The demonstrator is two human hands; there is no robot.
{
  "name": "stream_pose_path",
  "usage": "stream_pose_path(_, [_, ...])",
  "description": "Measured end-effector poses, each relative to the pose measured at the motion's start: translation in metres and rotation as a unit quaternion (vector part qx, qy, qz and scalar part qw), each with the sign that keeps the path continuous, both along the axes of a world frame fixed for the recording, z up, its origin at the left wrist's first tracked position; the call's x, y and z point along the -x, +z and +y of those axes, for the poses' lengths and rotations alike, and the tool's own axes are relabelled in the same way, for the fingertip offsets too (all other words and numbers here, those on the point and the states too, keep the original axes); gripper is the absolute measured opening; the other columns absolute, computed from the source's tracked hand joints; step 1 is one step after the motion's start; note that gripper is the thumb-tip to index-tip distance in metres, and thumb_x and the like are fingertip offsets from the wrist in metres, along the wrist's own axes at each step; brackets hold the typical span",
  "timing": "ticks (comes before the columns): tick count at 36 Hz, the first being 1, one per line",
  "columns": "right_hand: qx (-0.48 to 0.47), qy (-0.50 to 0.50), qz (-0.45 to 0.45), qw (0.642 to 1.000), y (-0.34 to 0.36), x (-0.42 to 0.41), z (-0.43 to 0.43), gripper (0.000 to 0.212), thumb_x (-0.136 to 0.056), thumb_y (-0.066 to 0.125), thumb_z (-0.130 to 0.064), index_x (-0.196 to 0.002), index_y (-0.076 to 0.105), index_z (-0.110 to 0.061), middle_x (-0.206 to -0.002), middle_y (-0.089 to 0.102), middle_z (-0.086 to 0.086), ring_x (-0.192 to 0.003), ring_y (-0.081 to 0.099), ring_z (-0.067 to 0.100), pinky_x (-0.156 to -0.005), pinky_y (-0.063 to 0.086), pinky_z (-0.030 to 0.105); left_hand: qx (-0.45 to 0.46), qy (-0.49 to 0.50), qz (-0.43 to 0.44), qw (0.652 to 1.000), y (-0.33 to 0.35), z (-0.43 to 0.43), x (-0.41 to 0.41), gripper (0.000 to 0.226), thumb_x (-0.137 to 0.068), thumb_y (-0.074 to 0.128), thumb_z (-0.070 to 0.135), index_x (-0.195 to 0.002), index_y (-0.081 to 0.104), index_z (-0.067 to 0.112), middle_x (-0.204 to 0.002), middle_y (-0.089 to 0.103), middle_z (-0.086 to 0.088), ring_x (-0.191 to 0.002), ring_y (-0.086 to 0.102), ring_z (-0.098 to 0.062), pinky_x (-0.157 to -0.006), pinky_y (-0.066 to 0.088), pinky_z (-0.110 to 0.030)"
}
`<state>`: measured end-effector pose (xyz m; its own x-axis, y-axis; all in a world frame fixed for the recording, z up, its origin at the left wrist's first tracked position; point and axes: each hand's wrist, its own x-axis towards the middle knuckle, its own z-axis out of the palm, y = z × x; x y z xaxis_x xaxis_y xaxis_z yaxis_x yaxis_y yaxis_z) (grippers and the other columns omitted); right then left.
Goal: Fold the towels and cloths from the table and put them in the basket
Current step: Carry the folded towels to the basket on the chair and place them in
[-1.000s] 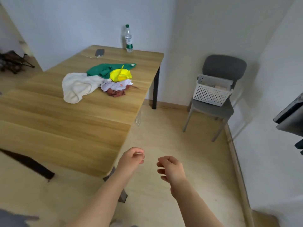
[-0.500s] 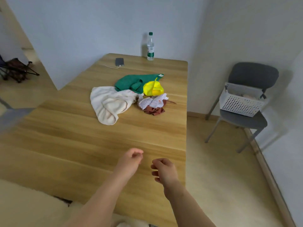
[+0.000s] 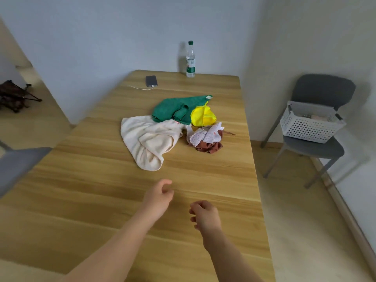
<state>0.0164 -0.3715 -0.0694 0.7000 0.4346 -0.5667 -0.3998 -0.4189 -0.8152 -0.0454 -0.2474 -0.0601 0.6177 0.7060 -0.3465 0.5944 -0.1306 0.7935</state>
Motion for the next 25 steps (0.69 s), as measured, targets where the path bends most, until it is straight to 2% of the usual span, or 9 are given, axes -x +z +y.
stream_pose_path(3, [0.016, -0.007, -0.010, 1.000, -0.011, 0.004, 0.013, 0.014, -0.087, 0.052, -0.014, -0.074, 0.057, -0.018, -0.070, 0.058, 0.000, -0.066, 0.049, 0.019, -0.056, 0.036, 0.026, -0.029, -0.004, 0.015, 0.999, -0.002, 0.024, -0.005, 0.034, -0.094, 0.047, 0.020, -0.126, 0.045, 0.029, -0.105, 0.060, 0.003, -0.082, 0.061, -0.013, -0.059, 0.044, -0.021])
stream_pose_path(6, [0.034, -0.015, -0.021, 0.999, -0.022, 0.006, 0.032, 0.016, -0.085, 0.052, -0.014, -0.071, 0.058, -0.019, -0.068, 0.059, 0.000, -0.064, 0.050, 0.018, -0.057, 0.038, 0.024, -0.078, -0.024, 0.029, 0.996, -0.011, 0.053, -0.012, 0.037, -0.093, 0.047, 0.015, -0.129, 0.046, 0.024, -0.120, 0.055, 0.002, -0.097, 0.056, -0.014, -0.074, 0.045, -0.026])
stream_pose_path(9, [0.041, -0.018, -0.032, 0.998, -0.032, 0.002, 0.056, 0.014, -0.085, 0.053, -0.016, -0.073, 0.059, -0.020, -0.070, 0.060, -0.003, -0.066, 0.051, 0.016, -0.061, 0.041, 0.023, -0.202, -0.049, 0.067, 0.976, -0.028, 0.087, -0.024, 0.040, -0.090, 0.050, 0.012, -0.129, 0.048, 0.020, -0.135, 0.047, -0.001, -0.117, 0.048, -0.021, -0.089, 0.045, -0.032])
stream_pose_path(13, [0.090, -0.001, -0.123, 0.988, -0.041, -0.010, 0.094, 0.010, -0.090, 0.048, -0.024, -0.085, 0.055, -0.028, -0.080, 0.060, -0.008, -0.078, 0.056, 0.015, -0.065, 0.041, 0.025, -0.352, -0.103, 0.105, 0.924, -0.054, 0.132, -0.044, 0.045, -0.090, 0.052, 0.023, -0.134, 0.042, 0.027, -0.151, 0.024, 0.004, -0.141, 0.017, -0.019, -0.110, 0.024, -0.037])
stream_pose_path(17, [0.150, 0.014, -0.208, 0.967, -0.049, -0.030, 0.140, 0.010, -0.092, 0.042, -0.030, -0.092, 0.051, -0.034, -0.087, 0.061, -0.007, -0.083, 0.057, 0.018, -0.064, 0.039, 0.026, -0.382, -0.169, 0.132, 0.899, -0.078, 0.177, -0.060, 0.053, -0.093, 0.044, 0.041, -0.143, 0.027, 0.035, -0.157, 0.000, 0.002, -0.144, -0.005, -0.025, -0.115, 0.006, -0.045])
stream_pose_path(19, [0.165, 0.017, -0.263, 0.951, -0.056, -0.038, 0.156, 0.013, -0.094, 0.042, -0.031, -0.097, 0.053, -0.033, -0.083, 0.059, -0.008, -0.077, 0.055, 0.017, -0.062, 0.038, 0.026, -0.380, -0.194, 0.121, 0.896, -0.087, 0.195, -0.064, 0.050, -0.093, 0.042, 0.046, -0.141, 0.030, 0.038, -0.157, 0.004, 0.003, -0.144, 0.004, -0.025, -0.115, 0.006, -0.044])
stream_pose_path(21, [0.183, 0.011, -0.334, 0.925, -0.064, -0.042, 0.166, 0.015, -0.095, 0.042, -0.030, -0.102, 0.055, -0.030, -0.084, 0.058, -0.009, -0.075, 0.054, 0.017, -0.059, 0.036, 0.026, -0.380, -0.183, 0.042, 0.906, -0.095, 0.204, -0.063, 0.037, -0.091, 0.052, 0.039, -0.127, 0.052, 0.030, -0.149, 0.030, 0.003, -0.135, 0.031, -0.025, -0.110, 0.018, -0.042])
stream_pose_path(23, [0.193, 0.006, -0.411, 0.891, -0.074, -0.043, 0.170, 0.018, -0.095, 0.042, -0.030, -0.106, 0.056, -0.027, -0.094, 0.059, -0.009, -0.083, 0.056, 0.015, -0.059, 0.035, 0.026, -0.383, -0.150, -0.054, 0.910, -0.102, 0.207, -0.059, 0.020, -0.087, 0.062, 0.024, -0.105, 0.064, 0.016, -0.125, 0.054, 0.002, -0.112, 0.052, -0.027, -0.093, 0.035, -0.036])
stream_pose_path(25, [0.187, 0.011, -0.464, 0.866, -0.081, -0.040, 0.172, 0.019, -0.094, 0.043, -0.030, -0.106, 0.057, -0.026, -0.096, 0.058, -0.009, -0.087, 0.054, 0.013, -0.060, 0.036, 0.027, -0.375, -0.126, -0.102, 0.913, -0.105, 0.207, -0.055, 0.012, -0.085, 0.064, 0.015, -0.096, 0.064, 0.010, -0.105, 0.058, 0.003, -0.095, 0.055, -0.024, -0.076, 0.035, -0.027])
